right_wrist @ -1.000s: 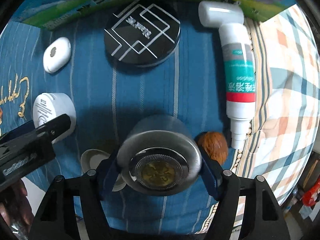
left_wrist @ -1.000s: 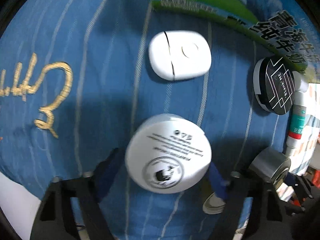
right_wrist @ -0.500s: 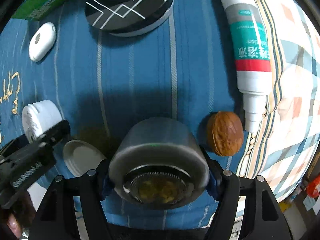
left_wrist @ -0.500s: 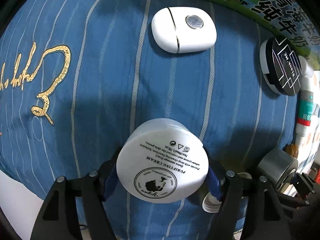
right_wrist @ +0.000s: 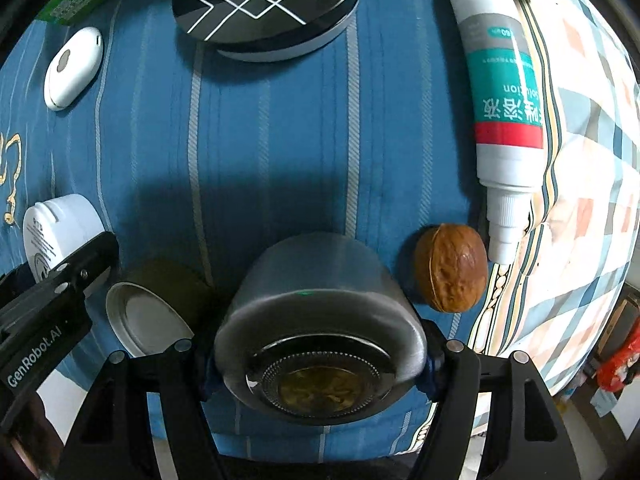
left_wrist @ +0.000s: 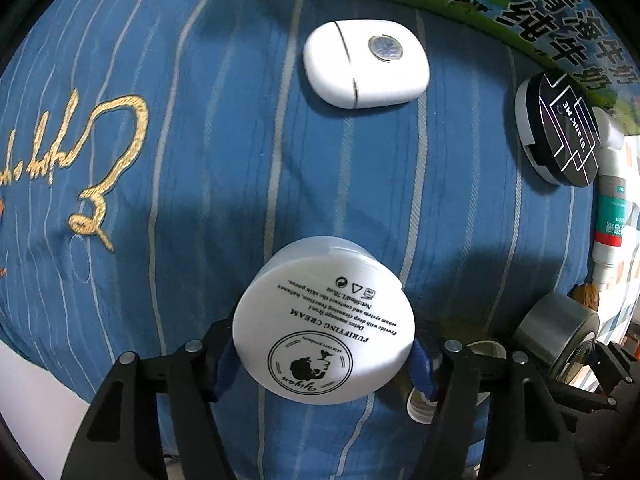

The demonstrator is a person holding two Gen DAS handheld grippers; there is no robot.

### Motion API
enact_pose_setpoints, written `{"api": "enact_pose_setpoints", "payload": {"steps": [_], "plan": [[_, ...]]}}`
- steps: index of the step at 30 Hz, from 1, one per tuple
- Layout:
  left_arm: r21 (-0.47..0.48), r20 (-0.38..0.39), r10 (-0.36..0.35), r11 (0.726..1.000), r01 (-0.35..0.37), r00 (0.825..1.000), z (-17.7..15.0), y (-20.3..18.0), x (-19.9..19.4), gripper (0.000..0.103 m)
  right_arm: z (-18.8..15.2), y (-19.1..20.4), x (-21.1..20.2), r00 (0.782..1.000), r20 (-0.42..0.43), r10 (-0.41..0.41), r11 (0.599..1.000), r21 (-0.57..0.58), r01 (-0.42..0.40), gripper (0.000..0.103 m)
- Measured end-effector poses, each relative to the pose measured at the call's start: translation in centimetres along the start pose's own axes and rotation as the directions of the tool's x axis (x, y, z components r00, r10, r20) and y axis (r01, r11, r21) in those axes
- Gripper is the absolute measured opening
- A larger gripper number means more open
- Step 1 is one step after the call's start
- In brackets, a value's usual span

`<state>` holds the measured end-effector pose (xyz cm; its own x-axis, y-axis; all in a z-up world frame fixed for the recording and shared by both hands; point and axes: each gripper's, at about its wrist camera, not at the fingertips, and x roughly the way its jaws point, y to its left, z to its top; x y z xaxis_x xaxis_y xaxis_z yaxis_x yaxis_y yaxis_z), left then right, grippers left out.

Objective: Organize rigid objects
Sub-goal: 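Carry jar and tin into the box and open both tools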

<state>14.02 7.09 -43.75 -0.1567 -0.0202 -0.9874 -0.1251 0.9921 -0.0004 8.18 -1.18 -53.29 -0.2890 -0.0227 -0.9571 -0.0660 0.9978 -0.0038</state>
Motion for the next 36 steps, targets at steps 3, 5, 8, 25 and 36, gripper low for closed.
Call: {"api": "enact_pose_setpoints", "payload": {"steps": [3, 5, 8, 25, 36], "plan": [[-0.004, 0.020, 0.006, 1.000, -0.006, 1.000, -1.1, 0.2, -0.9, 0.065, 0.7, 0.2, -0.8, 1.000, 0.016, -0.002, 1.000, 0.001, 0.002, 0.073], [-0.003, 0.038, -0.001, 1.000, 0.001, 0.999, -2.1, 0.6, -2.0, 0.065, 0.0, -0.2, -1.6, 1.000, 0.020, -0.007, 1.000, 0.000, 0.007, 0.073], [-0.005, 0.068, -0.009, 1.000, 0.010, 0.998, -3.3, 0.8, -4.0, 0.065, -1.5, -0.3, -2.0, 0.999, 0.034, 0.009, 1.000, -0.001, -0.009, 0.073], [0.137, 0.308, -0.171, 0.981, 0.135, 0.936, -1.1, -3.1, -20.8, 0.065, -6.8, -4.8, -17.4, 0.936, 0.257, 0.239, 0.971, -0.032, -0.239, 0.073], [0.180, 0.377, -0.164, 0.978, 0.102, 0.912, 10.8, -7.6, -23.6, 0.065, 6.4, -6.7, -27.8, 0.906, 0.365, 0.213, 0.977, -0.090, -0.194, 0.073]]}}
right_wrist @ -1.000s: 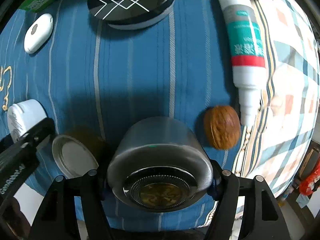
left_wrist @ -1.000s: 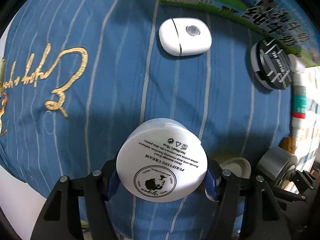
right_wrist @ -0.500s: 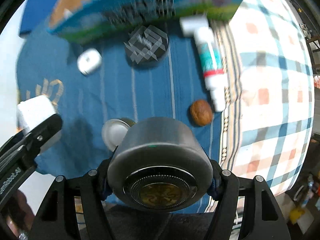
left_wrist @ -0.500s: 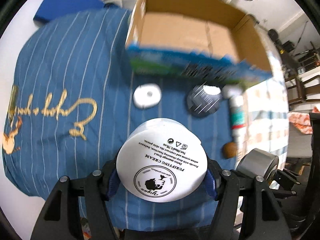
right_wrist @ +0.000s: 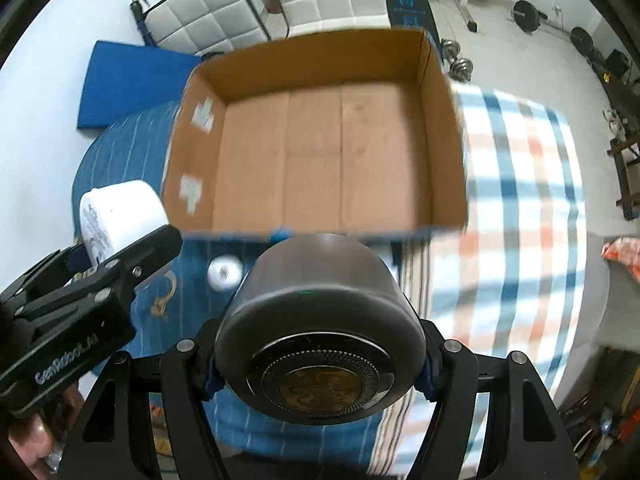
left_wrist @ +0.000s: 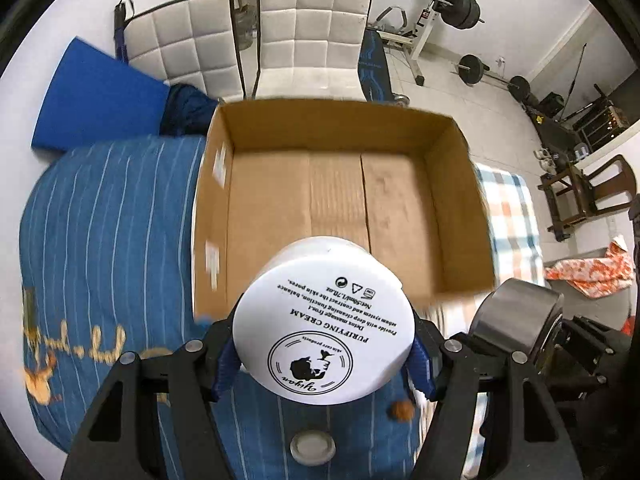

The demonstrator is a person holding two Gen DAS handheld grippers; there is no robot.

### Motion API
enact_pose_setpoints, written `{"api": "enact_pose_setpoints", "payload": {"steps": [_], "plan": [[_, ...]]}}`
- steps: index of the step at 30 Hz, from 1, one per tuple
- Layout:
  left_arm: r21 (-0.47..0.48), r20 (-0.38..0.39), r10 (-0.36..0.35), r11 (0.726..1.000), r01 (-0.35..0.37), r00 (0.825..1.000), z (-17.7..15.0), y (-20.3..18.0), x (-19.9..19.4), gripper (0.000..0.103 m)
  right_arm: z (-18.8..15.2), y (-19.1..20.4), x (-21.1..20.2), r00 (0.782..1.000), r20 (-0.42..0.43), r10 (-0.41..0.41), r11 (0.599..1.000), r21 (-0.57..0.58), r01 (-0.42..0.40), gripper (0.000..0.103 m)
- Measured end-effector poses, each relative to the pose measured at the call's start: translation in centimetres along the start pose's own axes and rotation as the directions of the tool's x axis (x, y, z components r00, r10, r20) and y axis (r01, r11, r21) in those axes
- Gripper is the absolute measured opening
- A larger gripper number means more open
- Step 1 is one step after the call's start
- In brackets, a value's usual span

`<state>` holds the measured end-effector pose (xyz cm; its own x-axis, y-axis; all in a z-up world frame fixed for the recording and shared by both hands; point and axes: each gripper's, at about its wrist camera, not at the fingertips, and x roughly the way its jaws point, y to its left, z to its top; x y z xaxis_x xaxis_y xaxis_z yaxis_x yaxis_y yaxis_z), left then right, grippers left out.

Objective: Organize rigid objects
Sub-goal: 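Carry jar and tin into the box and open both tools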

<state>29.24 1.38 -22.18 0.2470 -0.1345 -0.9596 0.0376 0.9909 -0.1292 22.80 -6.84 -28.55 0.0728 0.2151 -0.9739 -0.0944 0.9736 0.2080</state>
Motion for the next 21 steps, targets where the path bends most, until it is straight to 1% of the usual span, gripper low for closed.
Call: {"api": "enact_pose_setpoints", "payload": {"steps": [5, 8, 11, 15, 18, 21], "plan": [[-0.007, -0.024, 0.008, 1.000, -0.008, 1.000, 4.7, -0.4, 3.8, 0.065, 6.0, -1.7, 2.5, 1.000, -0.007, -0.024, 1.000, 0.000, 0.024, 0.073], [-0.021, -0.051, 0.002, 1.000, -0.003, 0.999, 6.8, -0.3, 6.2, 0.065, 9.1, -2.9, 4.5, 0.999, -0.022, -0.038, 0.999, 0.005, 0.038, 0.073], [-0.039, -0.078, -0.008, 0.999, 0.005, 0.997, 8.2, -0.4, 8.2, 0.065, 11.4, -3.7, 6.8, 0.998, -0.042, -0.045, 0.999, 0.008, 0.046, 0.073], [-0.059, -0.124, -0.022, 0.998, 0.014, 0.992, 9.5, -0.3, 10.9, 0.065, 13.8, -4.3, 9.9, 0.996, -0.069, -0.058, 0.998, 0.003, 0.058, 0.073], [-0.083, -0.161, -0.041, 0.996, 0.028, 0.986, 10.1, 0.1, 12.9, 0.065, 15.0, -4.5, 11.7, 0.994, -0.085, -0.063, 0.998, -0.002, 0.063, 0.073], [-0.121, -0.206, -0.081, 0.991, 0.057, 0.975, 10.7, 0.7, 15.0, 0.065, 15.9, -4.4, 13.2, 0.993, -0.098, -0.067, 0.998, -0.013, 0.066, 0.073]]}}
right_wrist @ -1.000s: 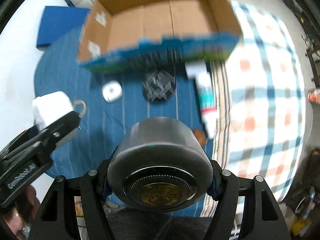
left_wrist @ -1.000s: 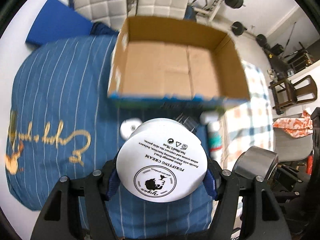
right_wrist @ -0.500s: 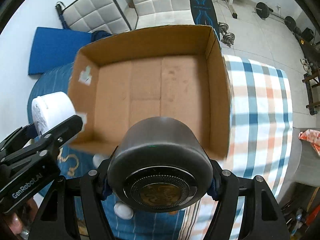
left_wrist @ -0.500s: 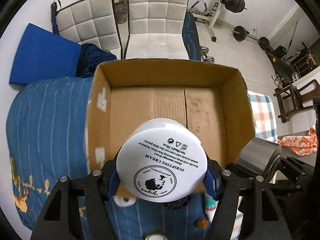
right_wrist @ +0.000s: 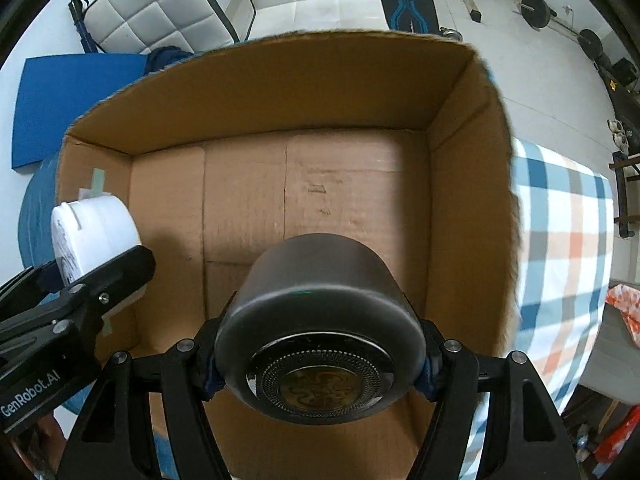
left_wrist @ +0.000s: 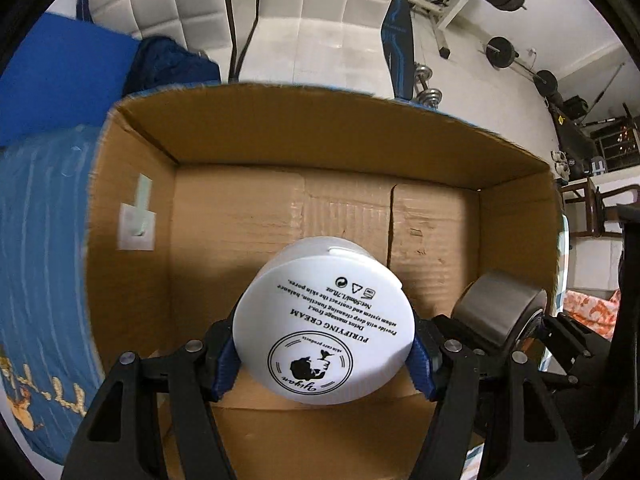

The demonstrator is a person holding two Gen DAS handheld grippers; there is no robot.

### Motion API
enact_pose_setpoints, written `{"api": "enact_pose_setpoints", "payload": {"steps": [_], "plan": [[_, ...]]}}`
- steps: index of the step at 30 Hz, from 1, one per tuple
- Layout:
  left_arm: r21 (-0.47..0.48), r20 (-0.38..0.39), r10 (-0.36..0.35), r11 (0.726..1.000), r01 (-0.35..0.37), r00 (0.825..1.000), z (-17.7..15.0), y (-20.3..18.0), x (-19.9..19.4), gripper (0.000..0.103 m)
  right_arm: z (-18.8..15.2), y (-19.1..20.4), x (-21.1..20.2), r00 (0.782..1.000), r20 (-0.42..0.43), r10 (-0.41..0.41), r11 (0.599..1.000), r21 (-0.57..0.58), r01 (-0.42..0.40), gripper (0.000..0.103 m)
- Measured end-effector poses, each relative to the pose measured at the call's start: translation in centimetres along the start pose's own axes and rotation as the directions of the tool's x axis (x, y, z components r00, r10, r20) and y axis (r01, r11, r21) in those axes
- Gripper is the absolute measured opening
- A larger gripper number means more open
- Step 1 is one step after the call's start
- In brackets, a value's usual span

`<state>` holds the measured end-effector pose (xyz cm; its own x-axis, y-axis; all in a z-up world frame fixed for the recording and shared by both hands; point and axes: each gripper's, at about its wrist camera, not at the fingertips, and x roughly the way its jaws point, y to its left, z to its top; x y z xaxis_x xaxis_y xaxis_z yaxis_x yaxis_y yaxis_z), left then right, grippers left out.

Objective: Organize rigid objects
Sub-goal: 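Carry jar and tin into the box and open both tools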

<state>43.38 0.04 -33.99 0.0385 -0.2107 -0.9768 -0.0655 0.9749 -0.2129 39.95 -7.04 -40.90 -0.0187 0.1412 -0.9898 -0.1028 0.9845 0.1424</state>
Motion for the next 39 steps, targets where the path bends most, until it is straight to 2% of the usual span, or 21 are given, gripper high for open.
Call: {"api": "enact_pose_setpoints", "payload": {"steps": [7, 15, 21, 26, 28, 33, 37, 39], "plan": [[-0.066, -0.108, -0.081, 0.995, 0.074, 0.991, 2.0, 0.9, 3.7, 0.065, 2.1, 0.4, 2.5, 0.999, -0.031, -0.022, 0.999, -0.049, 0.021, 0.073], [-0.049, -0.159, -0.074, 0.997, 0.067, 0.984, 3.5, -0.1, 6.1, 0.065, 4.5, 0.2, 5.0, 0.995, -0.080, -0.059, 0.994, -0.096, 0.051, 0.073], [-0.044, -0.176, -0.060, 0.998, 0.053, 0.983, 4.1, -0.6, 6.2, 0.066, 5.7, -0.1, 6.7, 0.989, -0.119, -0.084, 0.990, -0.123, 0.069, 0.073], [-0.039, -0.203, -0.049, 0.998, 0.042, 0.978, 4.1, -1.1, 5.4, 0.072, 5.8, -0.4, 7.5, 0.986, -0.147, -0.085, 0.990, -0.122, 0.067, 0.075], [-0.029, -0.185, -0.031, 0.999, 0.026, 0.982, 4.2, -1.3, 4.3, 0.073, 5.7, -0.8, 7.1, 0.986, -0.147, -0.071, 0.992, -0.114, 0.055, 0.077], [-0.013, -0.129, 0.002, 1.000, -0.004, 0.992, 3.9, -2.3, 1.6, 0.085, 5.8, -1.5, 5.5, 0.988, -0.144, -0.058, 0.994, -0.104, 0.043, 0.081], [-0.019, -0.062, 0.058, 0.998, -0.059, 0.996, 2.6, -2.1, -0.8, 0.096, 4.7, -1.7, 3.8, 0.990, -0.134, -0.039, 0.996, -0.088, 0.028, 0.092], [-0.019, -0.026, 0.074, 0.997, -0.074, 0.997, 1.5, -1.8, -2.3, 0.100, 3.8, -1.5, 3.1, 0.992, -0.122, -0.039, 0.997, -0.075, 0.030, 0.103]]}}
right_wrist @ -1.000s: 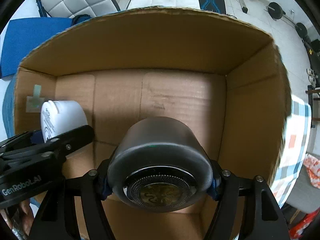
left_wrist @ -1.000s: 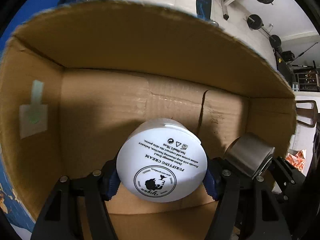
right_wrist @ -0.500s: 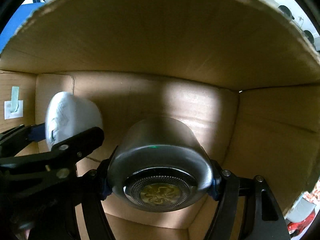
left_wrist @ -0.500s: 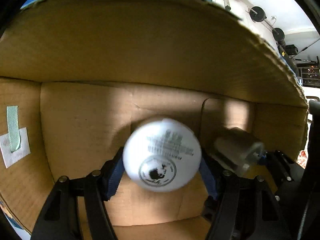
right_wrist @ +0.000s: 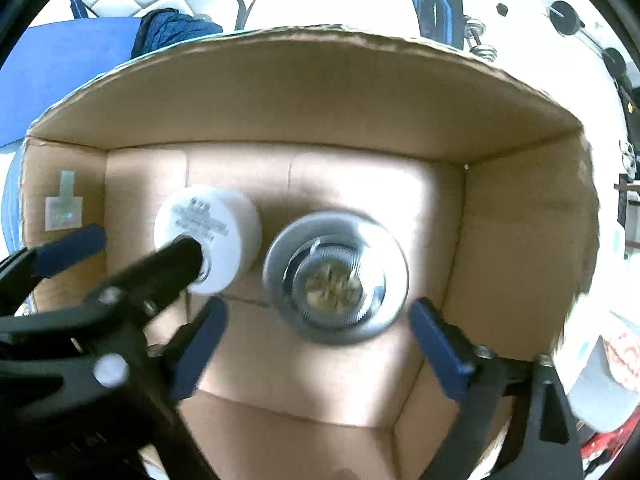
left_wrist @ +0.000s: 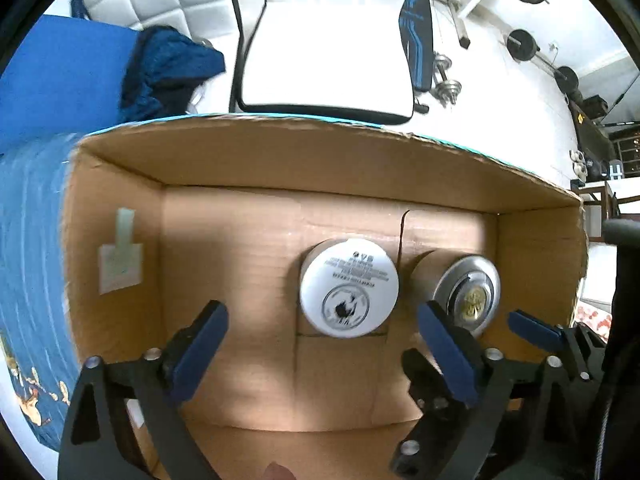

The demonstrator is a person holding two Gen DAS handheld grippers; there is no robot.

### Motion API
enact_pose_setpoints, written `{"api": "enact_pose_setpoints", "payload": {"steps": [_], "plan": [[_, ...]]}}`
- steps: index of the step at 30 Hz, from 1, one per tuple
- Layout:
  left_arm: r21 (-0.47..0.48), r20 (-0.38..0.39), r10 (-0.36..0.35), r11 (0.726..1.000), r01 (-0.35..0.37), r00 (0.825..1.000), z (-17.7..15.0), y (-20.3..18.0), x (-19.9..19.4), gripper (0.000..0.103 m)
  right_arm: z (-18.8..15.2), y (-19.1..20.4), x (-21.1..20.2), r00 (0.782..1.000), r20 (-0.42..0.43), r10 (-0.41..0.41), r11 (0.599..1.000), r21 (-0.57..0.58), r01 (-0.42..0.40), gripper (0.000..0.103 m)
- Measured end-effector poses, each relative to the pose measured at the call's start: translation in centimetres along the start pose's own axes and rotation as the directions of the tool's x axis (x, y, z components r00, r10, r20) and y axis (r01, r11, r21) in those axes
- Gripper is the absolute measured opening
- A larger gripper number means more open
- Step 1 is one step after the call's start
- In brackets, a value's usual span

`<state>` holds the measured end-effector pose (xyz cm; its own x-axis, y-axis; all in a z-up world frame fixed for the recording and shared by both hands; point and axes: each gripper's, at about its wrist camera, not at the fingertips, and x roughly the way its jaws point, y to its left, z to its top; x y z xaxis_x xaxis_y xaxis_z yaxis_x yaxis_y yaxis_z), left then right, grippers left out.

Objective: Organize rigid objects
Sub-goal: 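Carry jar and tin into the box and open both tools, then grasp the white lid with left tool while right tool grasps spray bottle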

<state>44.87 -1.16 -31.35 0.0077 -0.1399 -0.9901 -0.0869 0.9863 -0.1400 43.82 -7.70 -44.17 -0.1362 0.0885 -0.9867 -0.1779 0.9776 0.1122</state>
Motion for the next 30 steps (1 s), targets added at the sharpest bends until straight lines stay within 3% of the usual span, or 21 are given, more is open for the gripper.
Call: {"api": "enact_pose_setpoints", "payload": {"steps": [8, 13, 22, 30], "plan": [[-0.026, 0.088, -0.001, 1.000, 0.004, 0.996, -3.7, 1.5, -1.5, 0.102, -5.9, 2.2, -2.4, 0.998, 0.066, -0.020, 1.000, 0.022, 0.018, 0.103], [0.005, 0.164, 0.017, 1.000, -0.018, 0.986, -6.2, 1.3, -3.7, 0.102, -9.4, 3.0, -5.1, 0.989, 0.145, -0.029, 0.999, 0.048, 0.022, 0.103], [0.034, 0.321, 0.069, 0.996, -0.085, 0.945, -12.8, 1.8, -9.2, 0.102, -12.7, 4.7, -9.0, 0.966, 0.257, -0.035, 0.998, 0.061, 0.020, 0.103], [0.054, 0.384, 0.049, 0.996, -0.075, 0.922, -17.8, 1.8, -12.7, 0.102, -17.7, 5.3, -12.8, 0.937, 0.348, -0.028, 0.998, 0.055, 0.010, 0.103]]}}
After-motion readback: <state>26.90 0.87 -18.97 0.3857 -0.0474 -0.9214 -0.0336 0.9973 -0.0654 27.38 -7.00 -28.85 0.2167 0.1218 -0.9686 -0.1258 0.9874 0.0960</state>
